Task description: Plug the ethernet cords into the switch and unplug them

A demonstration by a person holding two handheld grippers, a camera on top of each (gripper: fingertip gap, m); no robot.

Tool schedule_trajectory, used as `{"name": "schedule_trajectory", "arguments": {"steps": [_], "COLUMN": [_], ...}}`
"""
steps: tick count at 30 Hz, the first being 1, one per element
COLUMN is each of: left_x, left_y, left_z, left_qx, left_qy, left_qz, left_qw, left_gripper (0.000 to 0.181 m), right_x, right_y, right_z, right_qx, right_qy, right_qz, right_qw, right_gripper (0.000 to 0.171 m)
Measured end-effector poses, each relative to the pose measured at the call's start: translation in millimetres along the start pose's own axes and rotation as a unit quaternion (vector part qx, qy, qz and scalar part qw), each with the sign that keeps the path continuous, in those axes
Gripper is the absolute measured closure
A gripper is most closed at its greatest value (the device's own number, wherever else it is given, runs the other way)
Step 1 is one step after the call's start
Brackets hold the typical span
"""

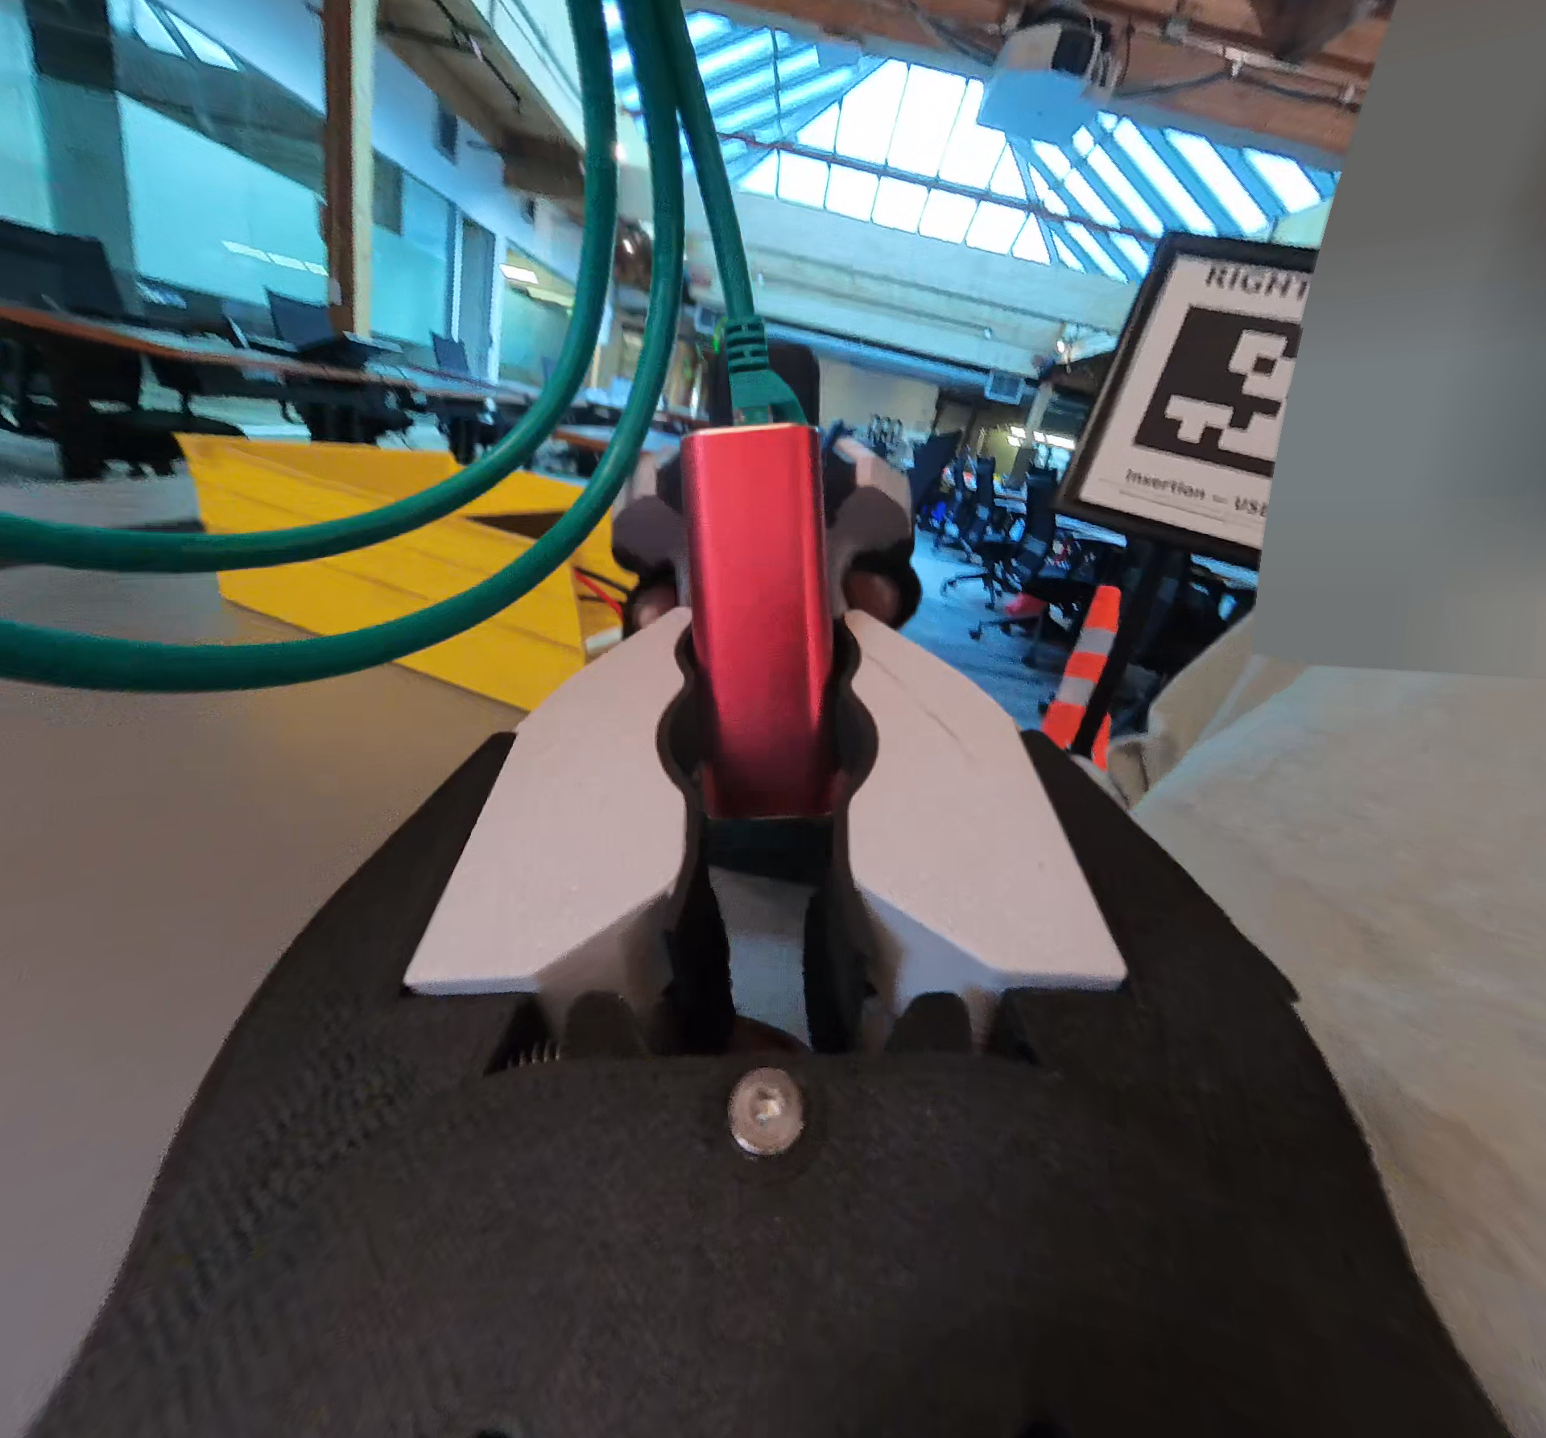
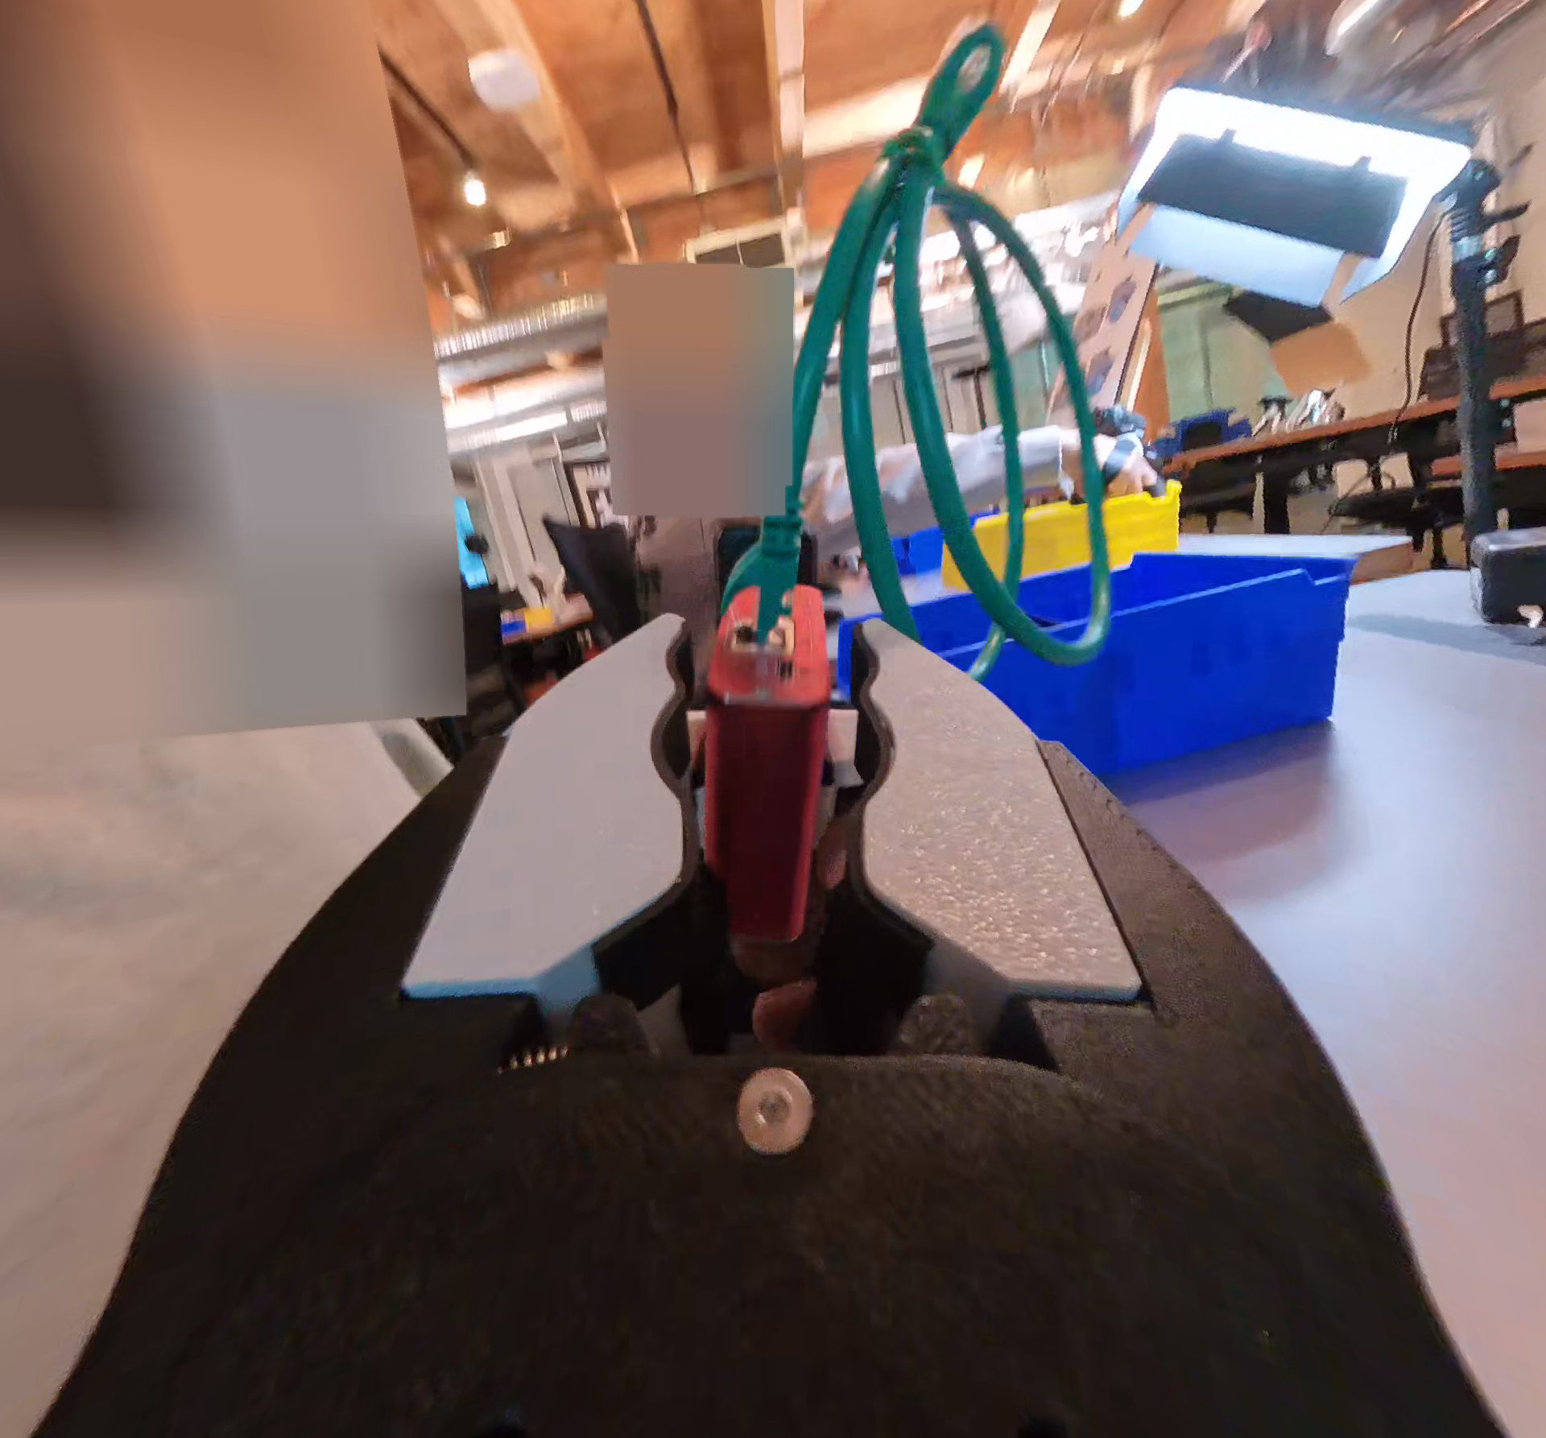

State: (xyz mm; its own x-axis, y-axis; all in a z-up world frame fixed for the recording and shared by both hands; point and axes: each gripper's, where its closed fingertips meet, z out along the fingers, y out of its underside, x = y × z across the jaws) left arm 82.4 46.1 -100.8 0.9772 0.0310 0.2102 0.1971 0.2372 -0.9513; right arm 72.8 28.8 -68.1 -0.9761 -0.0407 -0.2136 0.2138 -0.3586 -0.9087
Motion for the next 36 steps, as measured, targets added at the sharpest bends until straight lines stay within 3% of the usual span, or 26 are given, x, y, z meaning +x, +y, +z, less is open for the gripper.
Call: {"name": "schedule_trajectory", "arguments": {"steps": [4,6,10,12,14,16,17,23,29,33,36], "left_x": [3.9,2.9,-1.8,-4.2,0.2,1.4,-0.8,4.6,5.6,7.0,3.0], "left_y": [14.0,10.0,-16.1,-15.2,-13.8,-15.7,-15.7,-14.0,-7.2,-4.5,-1.1], "left_z": [5.4,5.8,-1.5,-1.0,1.4,-1.3,-2.1,-1.7,1.0,2.1,3.4], "left_qx": [-0.044,-0.03,0.07,0.071,0.064,0.068,0.067,0.056,0.031,0.022,0.01], "left_qy": [0.011,0.008,-0.01,-0.012,0.002,-0.004,-0.015,0.014,0.014,0.017,-0.004], "left_qz": [0.0,0.002,0.0,-0.018,-0.024,0.002,0.01,-0.01,-0.001,0.005,0.024], "left_qw": [0.999,1.0,0.997,0.997,0.998,0.998,0.998,0.998,0.999,1.0,1.0], "left_gripper": [0.153,0.153,0.147,0.132,0.13,0.149,0.15,0.152,0.152,0.152,0.152], "right_x": [-4.0,-2.9,-2.4,-2.7,-3.4,0.4,1.6,-10.6,-7.9,-9.6,-5.2], "right_y": [18.5,18.6,2.3,-4.5,-2.7,3.0,4.7,-1.4,2.5,5.1,7.2], "right_z": [-9.0,-10.9,1.0,6.1,12.0,16.5,16.8,0.1,-12.0,-15.7,-18.8], "right_qx": [-0.122,-0.122,0.036,0.114,0.141,0.117,0.095,0.005,-0.06,-0.079,-0.1], "right_qy": [0.001,0.013,0.007,0.001,-0.001,0.017,0.021,-0.016,0.01,0.004,0.031], "right_qz": [-0.012,-0.031,-0.011,0.014,0.037,0.034,0.027,0.007,-0.027,-0.036,-0.097], "right_qw": [0.992,0.992,0.999,0.993,0.989,0.992,0.995,1.0,0.998,0.996,0.99], "right_gripper": [0.143,0.145,0.145,0.145,0.145,0.145,0.145,0.136,0.153,0.153,0.154]}}
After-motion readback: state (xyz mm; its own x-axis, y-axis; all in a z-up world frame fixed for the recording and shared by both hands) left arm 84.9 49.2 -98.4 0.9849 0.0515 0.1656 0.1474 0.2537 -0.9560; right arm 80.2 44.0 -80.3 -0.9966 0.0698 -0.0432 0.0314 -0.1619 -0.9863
